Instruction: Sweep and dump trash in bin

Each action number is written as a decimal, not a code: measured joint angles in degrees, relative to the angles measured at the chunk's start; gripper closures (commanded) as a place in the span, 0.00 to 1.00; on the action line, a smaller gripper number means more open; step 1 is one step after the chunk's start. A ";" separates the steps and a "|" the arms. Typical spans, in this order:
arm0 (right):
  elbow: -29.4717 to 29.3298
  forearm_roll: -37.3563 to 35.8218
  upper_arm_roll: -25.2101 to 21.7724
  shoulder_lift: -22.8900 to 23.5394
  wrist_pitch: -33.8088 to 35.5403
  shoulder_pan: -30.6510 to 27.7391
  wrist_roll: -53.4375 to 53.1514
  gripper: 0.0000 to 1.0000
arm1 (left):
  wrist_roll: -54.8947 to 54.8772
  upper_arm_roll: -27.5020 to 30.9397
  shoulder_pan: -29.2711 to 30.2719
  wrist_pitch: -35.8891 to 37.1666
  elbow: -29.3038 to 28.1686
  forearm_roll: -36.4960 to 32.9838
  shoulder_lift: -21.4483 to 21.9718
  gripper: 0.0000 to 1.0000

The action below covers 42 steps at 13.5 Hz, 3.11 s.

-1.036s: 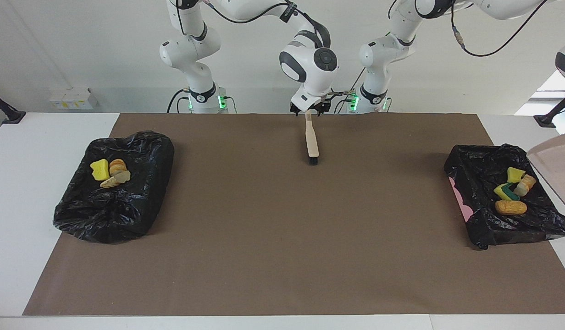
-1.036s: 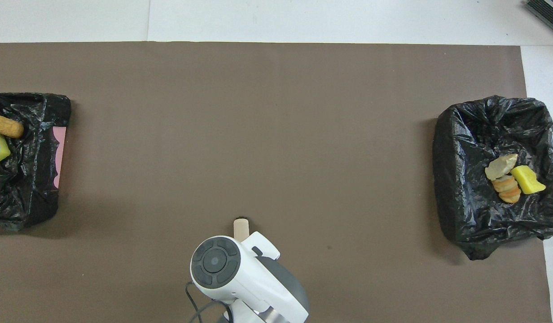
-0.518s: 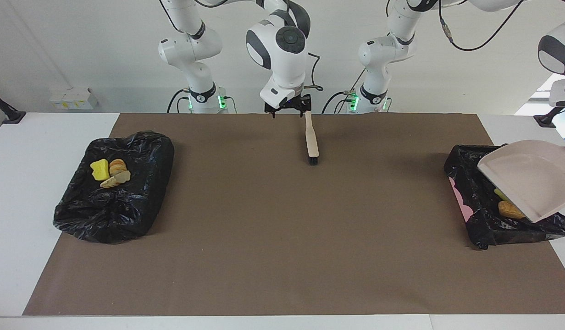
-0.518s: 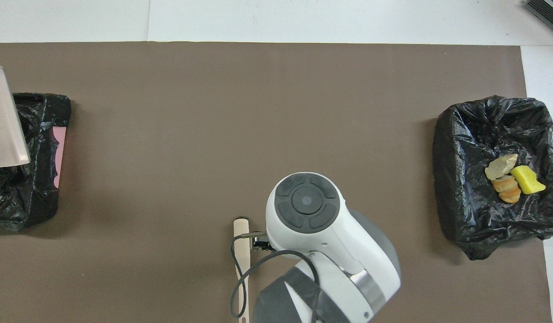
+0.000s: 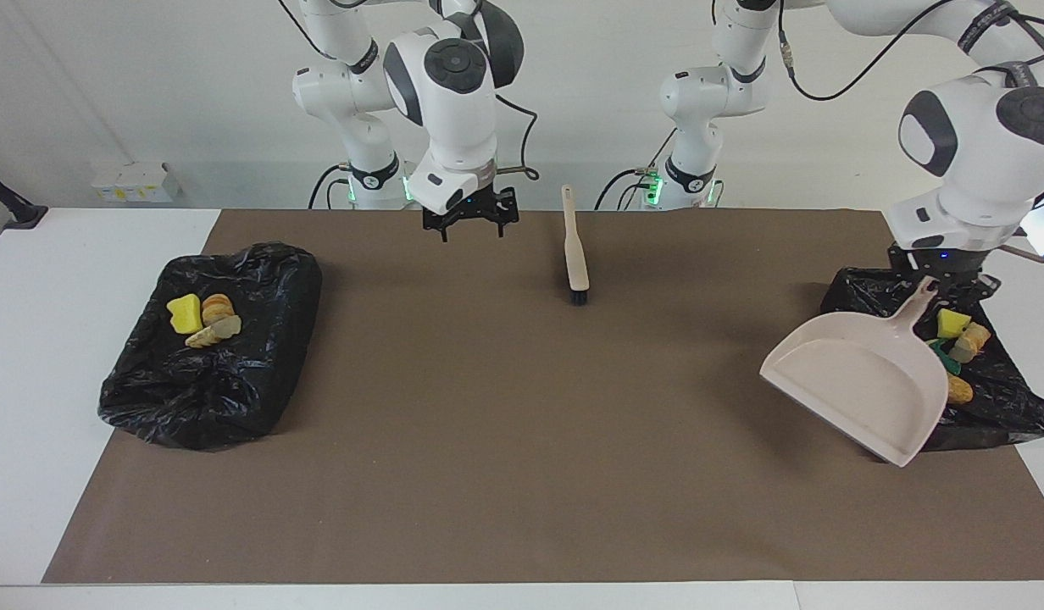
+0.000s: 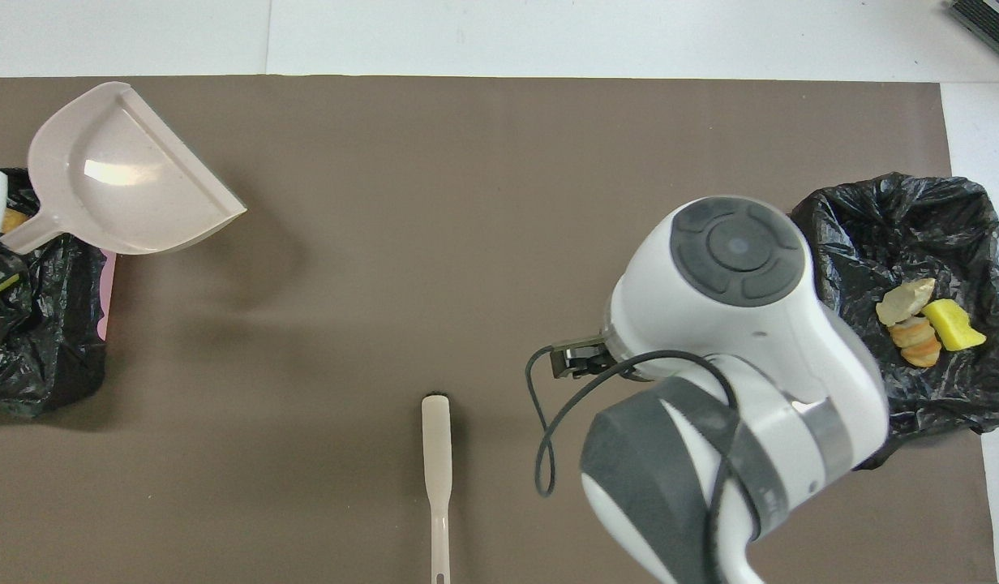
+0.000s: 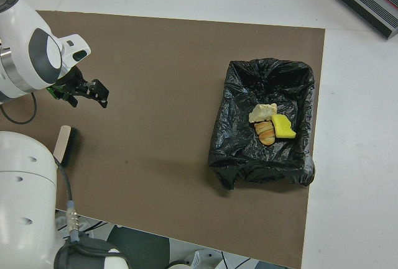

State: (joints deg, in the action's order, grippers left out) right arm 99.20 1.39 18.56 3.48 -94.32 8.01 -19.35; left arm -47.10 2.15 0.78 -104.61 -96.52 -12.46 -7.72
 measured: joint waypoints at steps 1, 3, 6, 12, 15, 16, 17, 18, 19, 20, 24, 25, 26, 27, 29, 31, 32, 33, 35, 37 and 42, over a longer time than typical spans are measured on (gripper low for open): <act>-1.12 -1.05 -0.13 -0.01 0.89 -2.08 2.91 0.00 | 4.78 -0.04 -1.65 0.00 -0.44 2.58 -0.07 1.00; -3.31 -3.67 -0.26 -0.03 2.79 -6.31 9.22 0.00 | 13.93 -0.05 -5.16 -0.02 -0.69 6.37 -0.55 1.00; -5.86 -5.66 -0.80 -0.08 3.72 -12.30 15.60 0.00 | 29.51 -0.12 -12.51 -0.53 -0.43 10.21 -2.89 1.00; -7.89 -5.68 -4.09 -1.83 4.28 -16.63 16.46 0.00 | 54.80 -0.13 -24.61 -4.29 6.11 13.76 -12.89 1.00; -7.91 -5.22 -8.93 -2.25 4.30 -15.30 16.46 0.00 | 61.02 -0.14 -28.70 -7.17 8.31 16.50 -16.04 1.00; -7.95 -4.65 -11.49 -2.49 4.31 -13.91 16.46 0.00 | 62.26 -0.16 -29.89 -7.93 8.42 17.11 -16.67 1.00; -7.96 -3.66 -13.41 -2.84 4.35 -12.87 16.46 0.00 | 63.03 -0.13 -30.64 -8.53 8.44 18.02 -17.18 1.00; -7.97 -2.50 -14.22 -3.24 4.38 -12.65 16.46 0.00 | 63.64 -0.09 -31.11 -8.79 8.46 18.67 -17.62 1.00; -7.96 -1.73 -14.55 -3.74 4.39 -12.66 16.46 0.00 | 64.41 -0.07 -31.44 -8.93 8.46 18.78 -18.22 1.00; -7.95 -1.33 -14.68 -4.27 4.51 -12.66 16.46 0.00 | 64.96 -0.07 -31.71 -9.25 8.47 18.80 -19.09 1.00; -7.89 -1.01 -14.62 -4.84 4.67 -12.17 16.45 0.00 | 65.21 0.08 -31.89 -10.17 8.53 18.97 -20.27 0.88; -7.88 -1.00 -14.61 -4.84 4.67 -12.09 16.45 0.00 | 65.22 0.18 -31.89 -10.17 8.55 18.98 -20.27 0.63; -7.85 -1.00 -14.63 -4.84 4.67 -12.09 16.45 0.00 | 65.22 0.24 -31.89 -10.17 8.55 18.98 -20.27 0.41; -7.84 -1.01 -14.63 -4.84 4.67 -12.09 16.45 0.00 | 65.25 0.31 -31.89 -10.17 8.57 18.98 -20.26 0.20; -7.83 -1.02 -14.69 -4.84 4.67 -12.13 16.45 0.00 | 65.25 0.53 -31.89 -10.17 8.62 18.98 -20.22 0.00; -7.82 -1.04 -14.76 -4.84 4.67 -12.14 16.44 0.00 | 65.25 1.06 -31.86 -10.17 8.93 18.76 -19.94 0.00; -7.82 -1.05 -14.79 -4.84 4.67 -12.17 16.43 0.00 | 65.24 1.36 -31.82 -10.15 9.26 18.16 -19.44 0.00; -7.82 -1.06 -14.88 -4.84 4.67 -12.28 16.43 0.00 | 65.24 1.65 -31.76 -10.10 9.41 17.48 -18.48 0.00; -7.81 -1.06 -14.95 -4.84 4.67 -12.87 16.43 0.00 | 65.17 2.13 -30.71 -9.48 9.35 16.03 -15.52 0.00; -7.80 -1.06 -15.10 -4.84 4.67 -13.00 16.43 0.00 | 62.52 2.36 -27.68 -7.31 9.30 15.23 -11.48 0.00; -7.80 -1.06 -15.13 -4.84 4.67 -13.00 16.43 0.00 | 47.54 2.67 -15.30 2.82 9.25 15.05 1.42 0.00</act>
State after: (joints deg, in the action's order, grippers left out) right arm 91.40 0.32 3.43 -1.36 -89.65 -5.00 -2.92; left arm 0.44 4.82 -14.52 -101.79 -87.27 2.59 -6.30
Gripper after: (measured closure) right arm 0.000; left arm 0.000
